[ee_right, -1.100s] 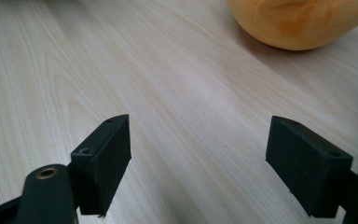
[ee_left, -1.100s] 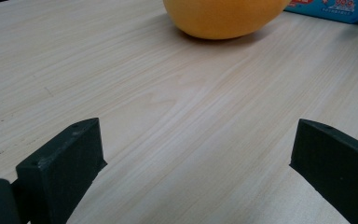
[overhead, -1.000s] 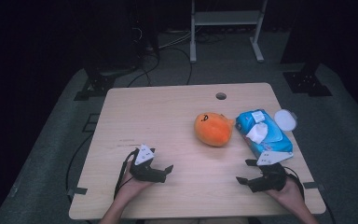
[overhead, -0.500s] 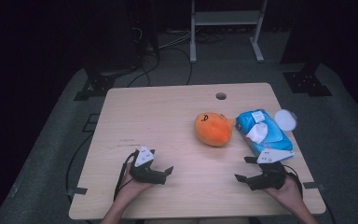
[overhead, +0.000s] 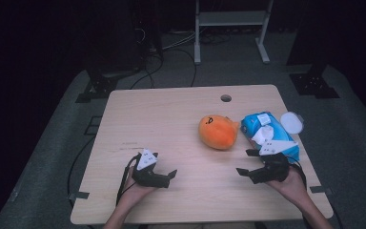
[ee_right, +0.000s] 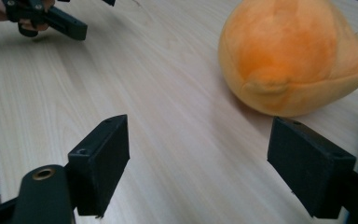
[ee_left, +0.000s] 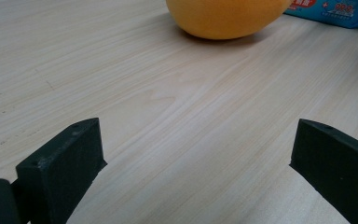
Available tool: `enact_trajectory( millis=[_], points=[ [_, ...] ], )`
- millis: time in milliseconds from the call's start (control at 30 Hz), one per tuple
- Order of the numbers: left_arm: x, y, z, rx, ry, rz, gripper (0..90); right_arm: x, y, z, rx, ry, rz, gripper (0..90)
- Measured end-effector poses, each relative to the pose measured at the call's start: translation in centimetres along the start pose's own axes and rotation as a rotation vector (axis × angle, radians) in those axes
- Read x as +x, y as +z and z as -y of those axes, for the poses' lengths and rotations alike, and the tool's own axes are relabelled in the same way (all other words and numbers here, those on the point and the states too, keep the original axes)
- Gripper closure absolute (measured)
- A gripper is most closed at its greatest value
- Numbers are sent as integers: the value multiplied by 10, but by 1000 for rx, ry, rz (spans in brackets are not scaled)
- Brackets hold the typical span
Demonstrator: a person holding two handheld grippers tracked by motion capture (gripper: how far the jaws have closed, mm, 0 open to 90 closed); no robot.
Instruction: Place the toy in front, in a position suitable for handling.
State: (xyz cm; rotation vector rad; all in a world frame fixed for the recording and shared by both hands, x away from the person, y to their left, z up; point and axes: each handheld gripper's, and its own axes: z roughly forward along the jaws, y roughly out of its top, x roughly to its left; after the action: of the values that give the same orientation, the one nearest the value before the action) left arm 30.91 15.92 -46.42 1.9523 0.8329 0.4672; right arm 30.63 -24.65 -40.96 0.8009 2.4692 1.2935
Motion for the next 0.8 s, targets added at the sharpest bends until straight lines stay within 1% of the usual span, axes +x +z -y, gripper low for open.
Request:
enact_trajectory(
  millis=[100, 267, 333, 400, 600, 700, 800],
  points=[
    [0, -1, 0, 1, 4, 0, 20, -3, 1, -9, -2, -1, 0, 196],
    [0, 0, 0, 3, 9, 1, 20, -8, 4, -26, 2, -28, 7, 197],
    [0, 0, 0, 7, 7, 1, 20, -9, 5, -29, 1, -28, 8, 196],
    [1, 0, 1, 3, -2, 2, 20, -12, 6, -37, -3, -33, 10, 196],
    [1, 0, 1, 4, 1, 1, 20, -18, 9, -46, -3, -43, 15, 196],
    [1, 0, 1, 2, 3, 3, 20, -23, 10, -53, -23, -38, 16, 196],
    [3, 0, 2, 3, 1, 7, 20, -25, 12, -58, -27, -38, 18, 196]
  ],
)
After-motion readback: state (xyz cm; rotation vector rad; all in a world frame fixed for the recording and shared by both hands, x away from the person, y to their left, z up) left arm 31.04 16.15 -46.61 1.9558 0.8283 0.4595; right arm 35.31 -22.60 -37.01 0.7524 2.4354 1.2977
